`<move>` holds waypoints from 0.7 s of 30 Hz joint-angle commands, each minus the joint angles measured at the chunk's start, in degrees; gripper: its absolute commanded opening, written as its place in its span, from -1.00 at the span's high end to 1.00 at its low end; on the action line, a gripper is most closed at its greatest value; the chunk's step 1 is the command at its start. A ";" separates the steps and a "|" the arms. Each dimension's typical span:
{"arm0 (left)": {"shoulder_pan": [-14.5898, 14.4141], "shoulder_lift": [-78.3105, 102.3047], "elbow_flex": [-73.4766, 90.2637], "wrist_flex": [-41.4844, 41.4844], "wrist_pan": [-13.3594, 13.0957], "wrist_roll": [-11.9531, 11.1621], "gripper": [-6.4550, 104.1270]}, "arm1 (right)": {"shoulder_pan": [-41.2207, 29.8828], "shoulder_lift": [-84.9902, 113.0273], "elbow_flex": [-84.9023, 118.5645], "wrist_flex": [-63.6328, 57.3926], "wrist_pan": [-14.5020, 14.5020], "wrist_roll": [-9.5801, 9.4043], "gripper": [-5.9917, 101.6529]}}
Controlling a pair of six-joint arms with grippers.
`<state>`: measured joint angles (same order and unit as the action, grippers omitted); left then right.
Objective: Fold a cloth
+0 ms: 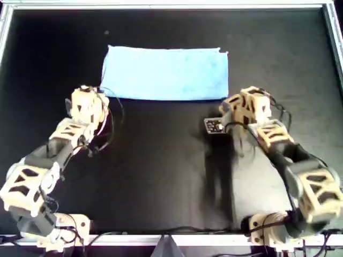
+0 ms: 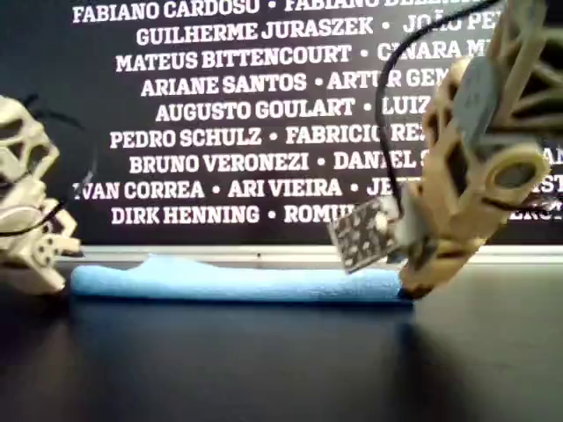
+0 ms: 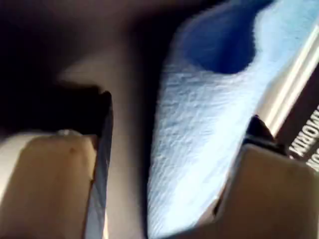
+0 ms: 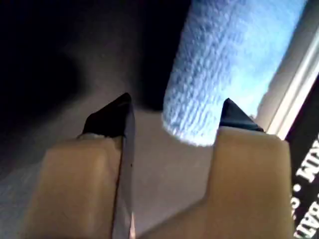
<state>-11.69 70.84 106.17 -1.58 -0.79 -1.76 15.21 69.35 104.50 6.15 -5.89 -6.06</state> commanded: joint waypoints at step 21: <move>-0.18 -4.92 -9.40 -1.23 0.18 0.26 -0.83 | -0.97 -2.20 -10.28 -2.72 0.26 -0.97 -0.43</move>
<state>-11.69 66.27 100.99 -1.67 -0.79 -1.67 14.50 66.09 99.58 6.15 -5.89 -6.68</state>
